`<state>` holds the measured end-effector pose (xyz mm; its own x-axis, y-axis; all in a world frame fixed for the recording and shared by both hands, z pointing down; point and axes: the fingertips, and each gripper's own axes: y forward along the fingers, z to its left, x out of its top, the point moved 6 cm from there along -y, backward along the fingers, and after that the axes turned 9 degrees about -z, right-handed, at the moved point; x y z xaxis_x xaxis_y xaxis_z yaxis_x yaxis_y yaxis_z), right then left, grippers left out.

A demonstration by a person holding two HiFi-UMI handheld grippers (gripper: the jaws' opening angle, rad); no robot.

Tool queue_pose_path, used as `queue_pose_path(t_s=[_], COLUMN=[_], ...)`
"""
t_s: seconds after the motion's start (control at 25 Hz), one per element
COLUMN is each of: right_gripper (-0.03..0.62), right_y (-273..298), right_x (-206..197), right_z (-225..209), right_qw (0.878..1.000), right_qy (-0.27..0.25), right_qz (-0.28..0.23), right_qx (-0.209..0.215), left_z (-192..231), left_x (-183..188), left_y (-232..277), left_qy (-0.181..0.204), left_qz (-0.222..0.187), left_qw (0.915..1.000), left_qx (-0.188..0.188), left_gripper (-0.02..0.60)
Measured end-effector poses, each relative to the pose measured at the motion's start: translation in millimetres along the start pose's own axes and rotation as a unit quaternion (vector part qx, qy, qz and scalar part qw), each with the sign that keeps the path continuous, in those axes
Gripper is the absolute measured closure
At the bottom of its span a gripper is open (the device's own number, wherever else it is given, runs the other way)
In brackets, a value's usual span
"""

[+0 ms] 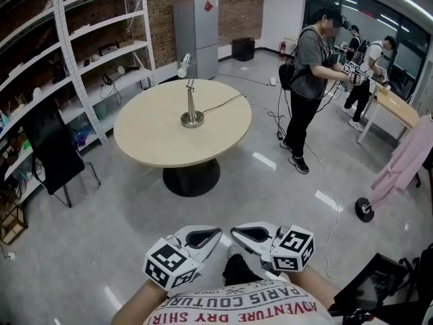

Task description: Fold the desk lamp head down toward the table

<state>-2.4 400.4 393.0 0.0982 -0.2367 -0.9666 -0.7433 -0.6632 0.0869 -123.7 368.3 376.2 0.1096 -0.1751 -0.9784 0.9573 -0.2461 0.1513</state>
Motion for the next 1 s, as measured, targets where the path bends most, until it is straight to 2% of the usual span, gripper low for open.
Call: queue_pose_path(t_s=[0.2, 0.44, 0.72, 1.0], right_gripper=[0.588, 0.588, 0.588, 0.588], right_y=[24.9, 56.5, 96.8, 128.2], right_x=[6.2, 1.8, 22.1, 52.6], right_z=[-31.4, -90.7, -198.1, -310.5], right_qw=[1.000, 0.999, 0.998, 0.997], right_qy=[0.003, 0.014, 0.027, 0.024], right_qz=[-0.006, 0.004, 0.019, 0.021], right_qx=[0.019, 0.040, 0.057, 0.069], left_z=[30.7, 85.8, 172.8, 258.2], left_x=[2.1, -3.1, 5.9, 28.7], left_y=[10.8, 43.5, 109.1, 182.6], left_qy=[-0.001, -0.015, -0.045, -0.043], left_qz=[0.008, 0.015, 0.018, 0.018], left_qw=[0.9999, 0.9990, 0.9968, 0.9950], left_qx=[0.015, 0.039, 0.064, 0.088], left_gripper=[0.580, 0.580, 0.580, 0.580])
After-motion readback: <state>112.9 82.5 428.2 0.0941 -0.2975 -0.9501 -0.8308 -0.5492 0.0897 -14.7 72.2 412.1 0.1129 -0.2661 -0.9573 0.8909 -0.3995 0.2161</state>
